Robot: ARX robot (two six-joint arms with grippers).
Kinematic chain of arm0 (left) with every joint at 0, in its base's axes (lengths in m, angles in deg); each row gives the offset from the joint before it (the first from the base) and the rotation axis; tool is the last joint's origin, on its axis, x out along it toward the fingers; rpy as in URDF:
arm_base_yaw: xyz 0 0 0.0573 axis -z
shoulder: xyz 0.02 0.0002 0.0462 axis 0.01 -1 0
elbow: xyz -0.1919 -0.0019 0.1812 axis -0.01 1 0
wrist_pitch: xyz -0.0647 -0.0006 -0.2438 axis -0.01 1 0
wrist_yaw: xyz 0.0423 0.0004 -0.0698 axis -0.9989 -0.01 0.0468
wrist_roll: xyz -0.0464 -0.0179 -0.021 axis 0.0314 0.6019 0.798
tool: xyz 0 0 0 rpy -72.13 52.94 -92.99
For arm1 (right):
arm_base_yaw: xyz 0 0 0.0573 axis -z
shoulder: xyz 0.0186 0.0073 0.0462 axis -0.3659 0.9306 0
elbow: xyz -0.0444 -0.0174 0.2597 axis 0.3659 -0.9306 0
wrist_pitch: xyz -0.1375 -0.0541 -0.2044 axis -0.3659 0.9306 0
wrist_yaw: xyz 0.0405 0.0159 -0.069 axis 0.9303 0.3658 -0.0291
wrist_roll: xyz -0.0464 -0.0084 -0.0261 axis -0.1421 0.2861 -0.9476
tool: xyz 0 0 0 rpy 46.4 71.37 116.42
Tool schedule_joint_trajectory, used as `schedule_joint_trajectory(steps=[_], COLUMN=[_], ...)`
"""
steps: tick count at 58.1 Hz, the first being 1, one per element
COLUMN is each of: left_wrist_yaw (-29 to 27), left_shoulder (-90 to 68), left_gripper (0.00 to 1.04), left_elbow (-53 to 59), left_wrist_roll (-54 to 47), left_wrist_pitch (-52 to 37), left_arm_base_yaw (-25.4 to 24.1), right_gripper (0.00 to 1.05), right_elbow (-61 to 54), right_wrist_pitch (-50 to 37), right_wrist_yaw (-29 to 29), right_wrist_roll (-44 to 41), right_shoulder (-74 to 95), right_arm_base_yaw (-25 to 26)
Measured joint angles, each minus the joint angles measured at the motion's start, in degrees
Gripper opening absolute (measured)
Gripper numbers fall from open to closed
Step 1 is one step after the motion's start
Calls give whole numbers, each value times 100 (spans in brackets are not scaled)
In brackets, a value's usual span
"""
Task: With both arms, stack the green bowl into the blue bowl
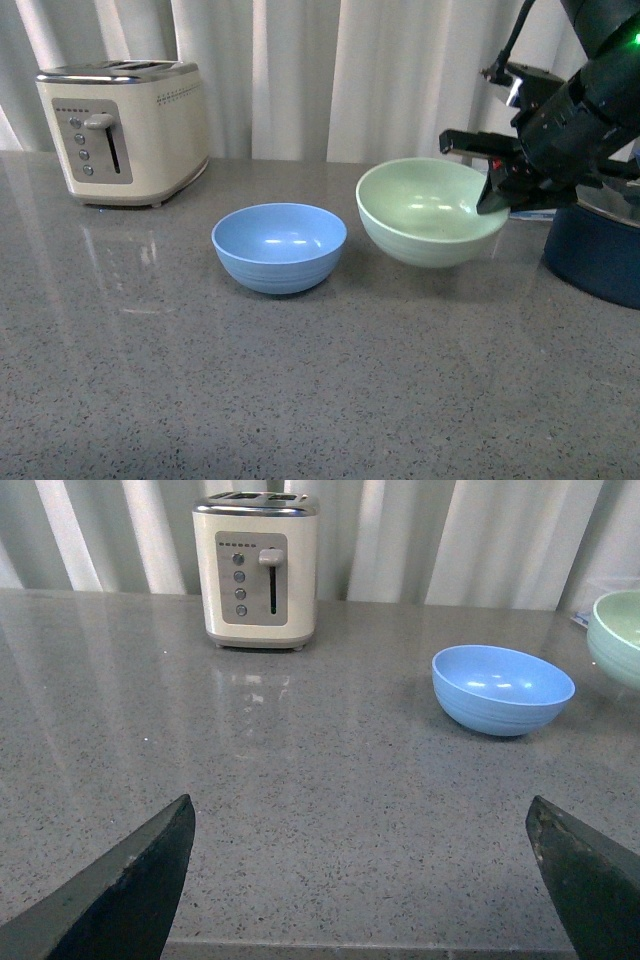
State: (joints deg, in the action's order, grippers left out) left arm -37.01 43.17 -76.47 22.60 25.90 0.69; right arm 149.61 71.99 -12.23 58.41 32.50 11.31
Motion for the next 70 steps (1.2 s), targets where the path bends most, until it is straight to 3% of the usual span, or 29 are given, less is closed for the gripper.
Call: schedule_joint_trajectory(steps=[39,70], left_wrist_yaw=[0,0], left_shoulder=[0,0], left_gripper=[98,98], left_elbow=[0,0], left_wrist_roll=[0,0], left_wrist_pitch=[0,0], left_arm_base_yaw=[0,0], right_gripper=[1,1], right_elbow=[988,1626], right_wrist_pitch=[199,369], right_wrist_yaw=[520,717], right_wrist_roll=[42,70], right_shoulder=[280,955], right_arm_base_yaw=[-713,-857])
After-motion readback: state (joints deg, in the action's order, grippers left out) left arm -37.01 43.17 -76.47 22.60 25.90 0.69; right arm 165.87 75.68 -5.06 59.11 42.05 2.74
